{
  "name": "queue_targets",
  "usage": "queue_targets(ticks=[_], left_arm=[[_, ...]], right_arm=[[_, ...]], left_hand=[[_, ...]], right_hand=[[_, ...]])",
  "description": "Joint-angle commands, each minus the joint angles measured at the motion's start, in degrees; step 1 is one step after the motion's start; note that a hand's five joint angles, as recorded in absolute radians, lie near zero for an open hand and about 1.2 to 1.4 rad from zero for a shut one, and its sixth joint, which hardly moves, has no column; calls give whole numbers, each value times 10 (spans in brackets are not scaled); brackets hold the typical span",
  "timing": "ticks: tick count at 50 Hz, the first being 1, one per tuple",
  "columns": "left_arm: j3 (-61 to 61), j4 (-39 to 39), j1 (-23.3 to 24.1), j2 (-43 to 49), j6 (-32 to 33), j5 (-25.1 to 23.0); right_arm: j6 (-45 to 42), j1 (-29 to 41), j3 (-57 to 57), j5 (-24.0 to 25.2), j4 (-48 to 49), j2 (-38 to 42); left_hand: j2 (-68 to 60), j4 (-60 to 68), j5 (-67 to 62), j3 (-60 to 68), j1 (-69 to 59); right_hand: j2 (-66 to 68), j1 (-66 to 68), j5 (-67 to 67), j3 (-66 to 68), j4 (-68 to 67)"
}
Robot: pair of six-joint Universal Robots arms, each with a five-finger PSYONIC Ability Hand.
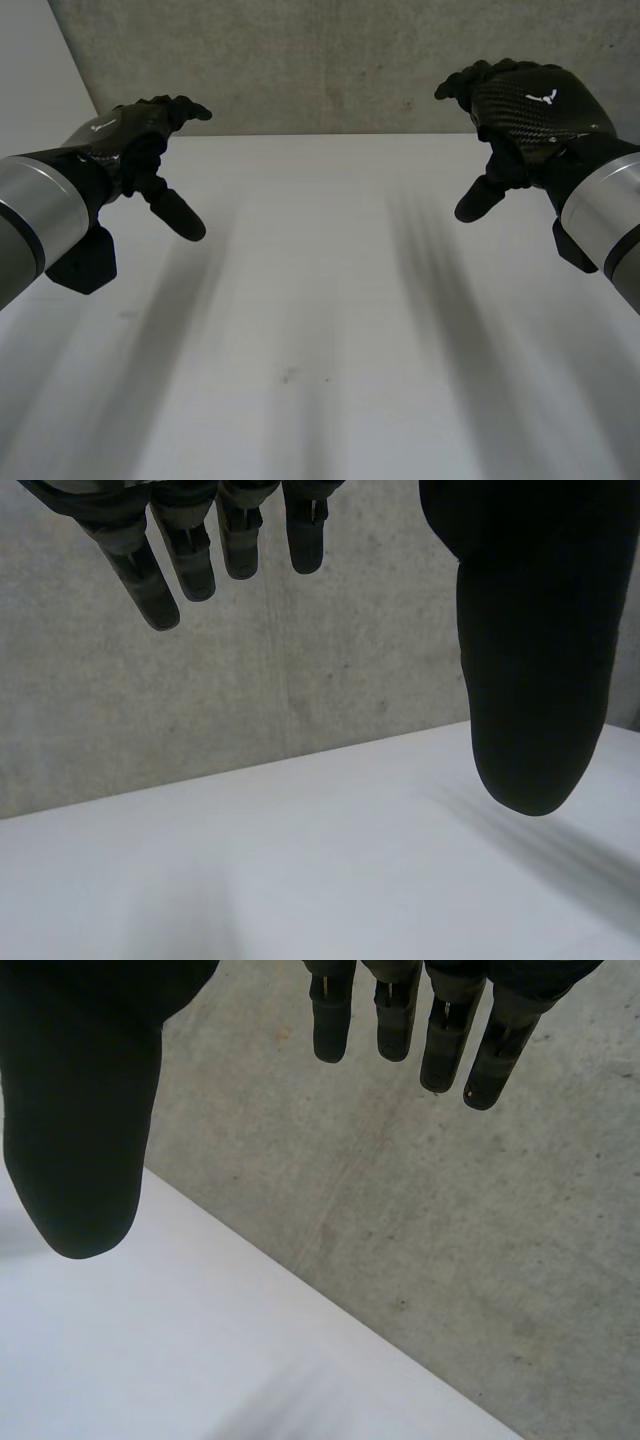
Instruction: Fold the towel.
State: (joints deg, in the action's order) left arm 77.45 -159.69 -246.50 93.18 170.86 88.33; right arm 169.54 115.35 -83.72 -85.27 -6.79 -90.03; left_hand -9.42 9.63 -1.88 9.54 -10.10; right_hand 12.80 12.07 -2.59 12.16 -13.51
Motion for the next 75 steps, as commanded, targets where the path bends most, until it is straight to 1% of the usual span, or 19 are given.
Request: queue_targets(ticks=[1, 23, 32, 35, 40, 42, 47, 52, 55, 57, 58, 59, 60, 61, 63, 64, 65, 73, 75], left_arm=[[-2, 0, 0, 8, 0, 0], [-3, 1, -5, 9, 0, 1], [2, -6, -4, 28, 4, 0], [4, -4, 0, 46, 18, 0], [9, -5, 5, 92, 88, 2], [13, -9, 6, 138, 146, 4], [12, -49, 6, 208, 198, 5], [20, -102, 8, 261, 204, 2], [24, -124, 8, 285, 204, 2], [24, -133, 10, 297, 204, 2], [24, -133, 10, 297, 204, 2], [25, -140, 15, 306, 205, 2], [24, -145, 22, 310, 205, 1], [24, -145, 22, 310, 205, 1], [17, -167, 29, 314, 206, 1], [17, -167, 29, 314, 206, 1], [11, -185, 31, 316, 209, 1], [-85, -317, 37, 317, 207, 11], [-110, -333, 37, 308, 202, 15]], right_arm=[[0, -2, 1, 21, -9, 11], [0, -6, 3, 24, -13, 21], [-28, 2, 4, 31, -27, 70], [-49, 3, 5, 34, -43, 83], [-184, 3, 9, 27, -123, 143], [-207, 4, 12, 23, -135, 159], [-209, 5, 15, 26, -137, 200], [-207, 5, 18, 30, -131, 253], [-206, 5, 22, 30, -116, 285], [-206, 5, 23, 30, -101, 297], [-205, 5, 26, 31, -81, 302], [-202, 5, 28, 31, -52, 301], [-202, 5, 28, 31, -52, 301], [-198, 4, 29, 31, -12, 296], [-190, 2, 30, 29, 29, 285], [-179, 1, 30, 27, 67, 268], [-178, 1, 30, 27, 67, 268], [-120, 4, 45, 22, 254, 221], [-128, 5, 47, 11, 347, 217]], left_hand=[[-6, 4, 18, 5, 1], [-6, 4, 18, 5, 1], [-21, 19, 3, 20, -15], [-28, 26, -4, 27, -21], [-30, 28, -5, 29, -23], [-30, 28, -5, 29, -23], [-55, 53, -30, 54, -48], [-112, 110, -88, 111, -105], [-147, 145, -123, 146, -141], [-181, 179, -156, 180, -174], [-181, 179, -157, 180, -174], [-241, 239, -217, 240, -234], [-367, 365, -342, 365, -360], [-368, 366, -343, 367, -361], [-589, 587, -564, 588, -582], [-590, 588, -565, 589, -583], [-705, 703, -680, 703, -698], [-706, 704, -681, 705, -699], [-706, 704, -681, 705, -699]], right_hand=[[-28, -21, 26, -22, 35], [-28, -21, 26, -22, 35], [-28, -21, 26, -22, 35], [-28, -21, 26, -22, 35], [-28, -21, 26, -22, 35], [-28, -21, 26, -22, 35], [-28, -21, 26, -22, 35], [-9, -1, 7, -2, 16], [23, 31, -25, 30, -16], [116, 123, -118, 122, -109], [277, 285, -279, 284, -270], [535, 543, -538, 542, -528], [538, 545, -540, 544, -531], [671, 678, -673, 677, -664], [672, 679, -674, 678, -665], [672, 679, -674, 678, -665], [672, 679, -674, 678, -665], [672, 679, -674, 678, -665], [672, 679, -674, 678, -665]])
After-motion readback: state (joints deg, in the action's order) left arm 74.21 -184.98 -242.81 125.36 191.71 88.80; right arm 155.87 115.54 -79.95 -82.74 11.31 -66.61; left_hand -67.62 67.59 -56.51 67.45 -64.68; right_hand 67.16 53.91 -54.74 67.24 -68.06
